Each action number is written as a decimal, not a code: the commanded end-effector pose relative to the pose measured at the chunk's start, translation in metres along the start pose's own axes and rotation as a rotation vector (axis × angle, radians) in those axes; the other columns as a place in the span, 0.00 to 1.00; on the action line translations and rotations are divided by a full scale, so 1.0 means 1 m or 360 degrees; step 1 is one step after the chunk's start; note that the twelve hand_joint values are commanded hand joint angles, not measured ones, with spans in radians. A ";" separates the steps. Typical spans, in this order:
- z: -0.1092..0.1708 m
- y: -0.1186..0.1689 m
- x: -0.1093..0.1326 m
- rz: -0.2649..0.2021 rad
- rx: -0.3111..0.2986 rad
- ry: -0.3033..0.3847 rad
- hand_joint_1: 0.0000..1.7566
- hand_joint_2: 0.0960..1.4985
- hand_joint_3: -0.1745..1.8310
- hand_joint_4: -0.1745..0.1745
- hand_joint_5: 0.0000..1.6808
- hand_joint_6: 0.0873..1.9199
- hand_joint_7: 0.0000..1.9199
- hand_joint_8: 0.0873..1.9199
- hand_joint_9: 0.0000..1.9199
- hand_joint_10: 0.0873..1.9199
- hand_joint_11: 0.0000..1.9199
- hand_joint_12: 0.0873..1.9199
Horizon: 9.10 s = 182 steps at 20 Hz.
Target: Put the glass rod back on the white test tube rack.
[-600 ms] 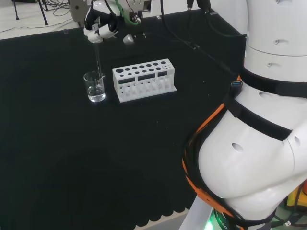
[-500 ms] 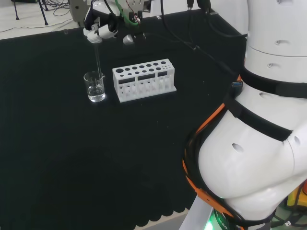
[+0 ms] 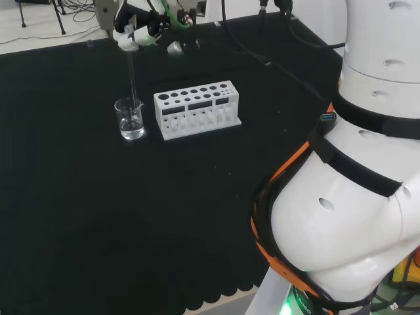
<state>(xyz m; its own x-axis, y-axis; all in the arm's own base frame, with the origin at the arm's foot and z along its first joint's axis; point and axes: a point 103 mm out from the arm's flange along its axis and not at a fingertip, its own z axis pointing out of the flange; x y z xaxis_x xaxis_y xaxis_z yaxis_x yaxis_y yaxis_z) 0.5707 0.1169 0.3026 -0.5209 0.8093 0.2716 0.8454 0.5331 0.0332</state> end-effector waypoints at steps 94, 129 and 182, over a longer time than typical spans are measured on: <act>-0.070 -0.120 -0.090 0.0360 -0.0165 -0.0042 0.73 0.72 0.09 0.00 0.68 0.19 0.49 0.71 0.82 0.54 0.85 0.44; -0.052 -0.122 -0.124 0.0422 -0.0156 0.0030 0.73 0.72 0.09 0.00 0.68 0.19 0.49 0.71 0.82 0.54 0.85 0.44; -0.002 -0.099 -0.137 0.0396 -0.0013 0.0075 0.73 0.72 0.09 0.00 0.68 0.19 0.49 0.71 0.82 0.54 0.85 0.44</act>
<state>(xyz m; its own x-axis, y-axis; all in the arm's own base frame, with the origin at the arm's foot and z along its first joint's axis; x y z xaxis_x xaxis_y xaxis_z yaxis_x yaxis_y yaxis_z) 0.5536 -0.0460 0.2688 -0.2864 0.9057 0.3126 0.9512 0.3078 -0.0203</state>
